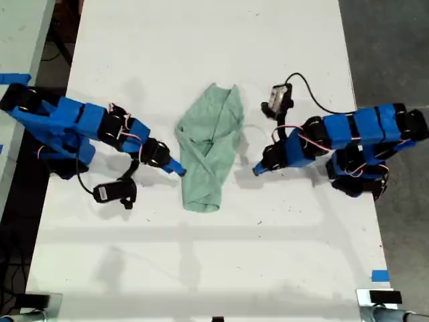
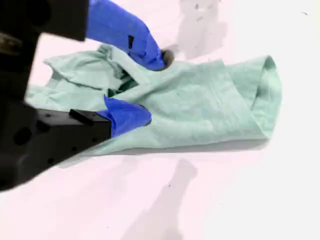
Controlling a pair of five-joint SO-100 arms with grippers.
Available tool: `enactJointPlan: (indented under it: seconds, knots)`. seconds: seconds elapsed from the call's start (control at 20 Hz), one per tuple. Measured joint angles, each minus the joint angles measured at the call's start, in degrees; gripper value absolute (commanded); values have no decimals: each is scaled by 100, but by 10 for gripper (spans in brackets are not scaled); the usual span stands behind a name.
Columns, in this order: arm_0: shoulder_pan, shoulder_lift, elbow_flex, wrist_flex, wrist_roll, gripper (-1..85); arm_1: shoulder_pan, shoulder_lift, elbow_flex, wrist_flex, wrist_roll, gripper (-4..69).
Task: Fold t shirt
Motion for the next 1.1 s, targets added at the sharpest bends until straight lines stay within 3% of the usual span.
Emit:
enactJointPlan:
  seconds: [0.2,0.45,0.55,1.1]
  knots:
    - [510,-3023,-2681,703,70,175,-457,-1547,-1107,-308,-105,234]
    - [519,-4148,-3322,984,-88,169,-756,-2391,-1907,-413,-272,228]
    - [492,-4482,-3524,993,-132,0,-844,-2848,-2373,-413,-378,231]
    - [492,-4772,-4087,1099,-141,0,-826,-4605,-3445,-431,-589,274]
